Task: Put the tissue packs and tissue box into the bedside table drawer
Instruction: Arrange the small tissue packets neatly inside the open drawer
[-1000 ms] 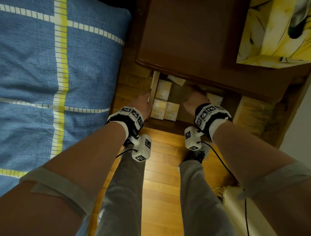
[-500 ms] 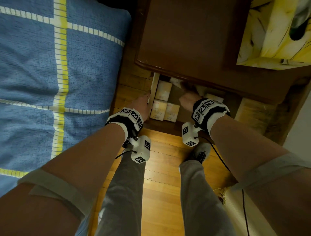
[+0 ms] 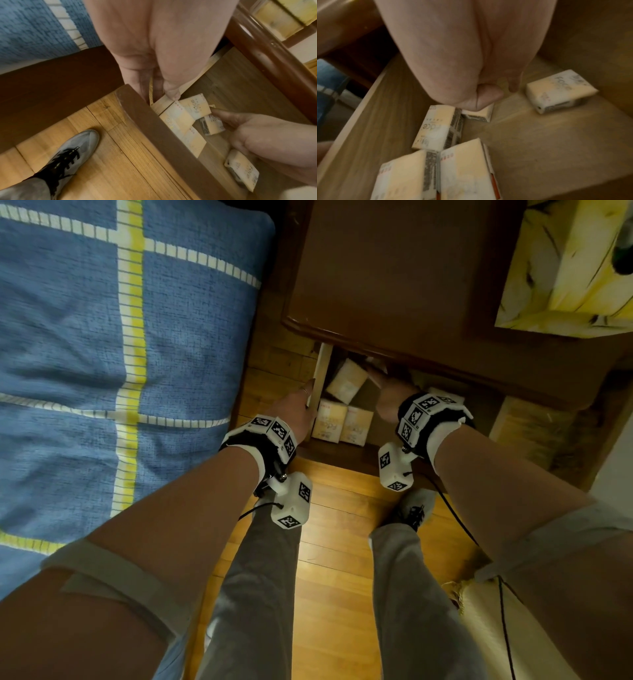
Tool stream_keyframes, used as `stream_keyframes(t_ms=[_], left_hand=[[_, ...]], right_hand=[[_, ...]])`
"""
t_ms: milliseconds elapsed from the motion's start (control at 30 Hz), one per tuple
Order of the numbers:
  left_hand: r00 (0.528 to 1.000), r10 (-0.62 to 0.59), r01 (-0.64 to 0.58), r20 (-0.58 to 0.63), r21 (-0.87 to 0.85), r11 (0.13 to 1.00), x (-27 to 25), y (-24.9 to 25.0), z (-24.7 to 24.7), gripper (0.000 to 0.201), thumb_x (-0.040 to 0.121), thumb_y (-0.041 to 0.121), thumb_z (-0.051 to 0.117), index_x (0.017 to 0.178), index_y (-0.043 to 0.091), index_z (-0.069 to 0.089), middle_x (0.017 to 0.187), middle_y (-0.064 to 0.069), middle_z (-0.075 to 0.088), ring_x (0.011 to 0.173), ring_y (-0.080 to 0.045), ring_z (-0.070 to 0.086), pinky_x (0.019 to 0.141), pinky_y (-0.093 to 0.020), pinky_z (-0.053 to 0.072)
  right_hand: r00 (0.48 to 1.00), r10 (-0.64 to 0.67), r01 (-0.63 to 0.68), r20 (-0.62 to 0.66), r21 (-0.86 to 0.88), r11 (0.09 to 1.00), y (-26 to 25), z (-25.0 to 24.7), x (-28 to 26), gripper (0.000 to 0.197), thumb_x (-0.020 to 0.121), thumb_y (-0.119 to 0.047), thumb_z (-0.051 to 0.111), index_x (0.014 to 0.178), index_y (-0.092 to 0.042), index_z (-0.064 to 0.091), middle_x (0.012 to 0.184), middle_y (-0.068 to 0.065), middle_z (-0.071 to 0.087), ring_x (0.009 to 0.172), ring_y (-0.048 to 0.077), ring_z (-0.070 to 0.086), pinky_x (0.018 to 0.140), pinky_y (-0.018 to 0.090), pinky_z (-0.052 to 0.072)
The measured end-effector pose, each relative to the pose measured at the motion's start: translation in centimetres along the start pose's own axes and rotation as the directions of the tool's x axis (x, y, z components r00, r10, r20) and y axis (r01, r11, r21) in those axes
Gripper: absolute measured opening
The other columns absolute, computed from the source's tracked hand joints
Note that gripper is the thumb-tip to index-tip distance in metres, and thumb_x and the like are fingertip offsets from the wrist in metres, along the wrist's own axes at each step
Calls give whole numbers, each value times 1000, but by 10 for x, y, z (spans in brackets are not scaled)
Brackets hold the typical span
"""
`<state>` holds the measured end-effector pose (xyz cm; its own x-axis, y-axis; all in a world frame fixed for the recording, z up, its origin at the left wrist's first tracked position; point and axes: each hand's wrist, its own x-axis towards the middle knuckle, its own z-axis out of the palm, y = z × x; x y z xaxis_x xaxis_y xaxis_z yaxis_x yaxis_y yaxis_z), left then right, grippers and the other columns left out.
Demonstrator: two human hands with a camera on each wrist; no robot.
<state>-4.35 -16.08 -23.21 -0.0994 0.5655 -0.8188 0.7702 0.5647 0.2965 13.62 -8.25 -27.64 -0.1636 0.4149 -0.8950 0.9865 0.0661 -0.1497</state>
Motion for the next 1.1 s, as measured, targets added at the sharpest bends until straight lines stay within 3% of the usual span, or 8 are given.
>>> stream_keyframes(t_ms=[133, 233, 400, 533, 667, 867, 1000, 1100], left_hand=[[1000, -9, 9, -5, 13, 1000, 0, 3, -1, 50, 99, 21, 44, 147, 29, 31, 122, -12, 63, 104, -32, 63, 78, -32, 48], [1000, -4, 5, -19, 17, 1000, 0, 4, 1, 51, 99, 19, 43, 147, 27, 31, 122, -13, 63, 104, -33, 63, 76, -31, 48], [999, -6, 6, -39, 0, 1000, 0, 3, 2, 50, 100, 20, 41, 148, 27, 30, 120, -13, 64, 92, -32, 62, 58, -26, 41], [999, -24, 24, -30, -9, 1000, 2, 1, 3, 51, 100, 22, 42, 149, 28, 28, 127, -10, 62, 107, -31, 62, 74, -29, 45], [999, -28, 28, -26, -18, 999, 5, -2, 4, 52, 99, 22, 42, 149, 29, 28, 129, -9, 62, 107, -31, 62, 81, -33, 50], [1000, -19, 18, -25, -21, 1000, 3, 0, 3, 52, 100, 21, 41, 149, 27, 27, 128, -11, 61, 104, -30, 63, 74, -30, 46], [1000, -20, 20, -19, -17, 1000, 3, 0, 2, 53, 100, 21, 42, 150, 26, 25, 128, -11, 60, 106, -30, 62, 72, -27, 43], [1000, -3, 2, -12, -41, 999, 4, -1, 2, 53, 99, 21, 43, 149, 28, 26, 122, -13, 64, 87, -24, 57, 58, -25, 41]], right_hand=[[998, 56, -52, -40, 88, 995, 18, 2, -10, 81, 92, 5, 40, 153, -39, 10, 165, 2, -5, 151, 31, 3, 117, 44, 27], [993, 113, -107, -47, 106, 989, 26, 8, -10, 79, 93, -3, 45, 154, -37, 8, 165, 9, -1, 150, 36, 7, 116, 45, 32], [980, 197, -194, -10, 129, 973, 11, 13, -10, 74, 93, -10, 49, 155, -28, 14, 157, 20, 23, 138, 41, 36, 101, 43, 44], [991, 120, -110, -51, 165, 980, -2, 7, -9, 68, 93, -5, 48, 152, -27, 24, 153, 18, 29, 138, 38, 36, 104, 40, 43], [996, 83, -68, -24, 365, 929, -7, 8, -7, 70, 92, -5, 50, 150, -38, 28, 154, 10, 34, 128, 30, 50, 82, 27, 47], [987, 131, -48, -95, 596, 801, 6, 12, -16, 80, 81, -51, 69, 149, -32, 30, 150, 4, 42, 133, 25, 46, 95, 28, 40], [982, 148, -65, -114, 535, 843, 1, 8, -10, 77, 88, -33, 64, 153, -28, 23, 151, 8, 40, 131, 28, 47, 91, 29, 42], [989, 138, -95, -48, 506, 857, -9, 5, -5, 71, 90, -15, 57, 153, -23, 24, 151, 10, 39, 126, 30, 50, 79, 28, 41]])
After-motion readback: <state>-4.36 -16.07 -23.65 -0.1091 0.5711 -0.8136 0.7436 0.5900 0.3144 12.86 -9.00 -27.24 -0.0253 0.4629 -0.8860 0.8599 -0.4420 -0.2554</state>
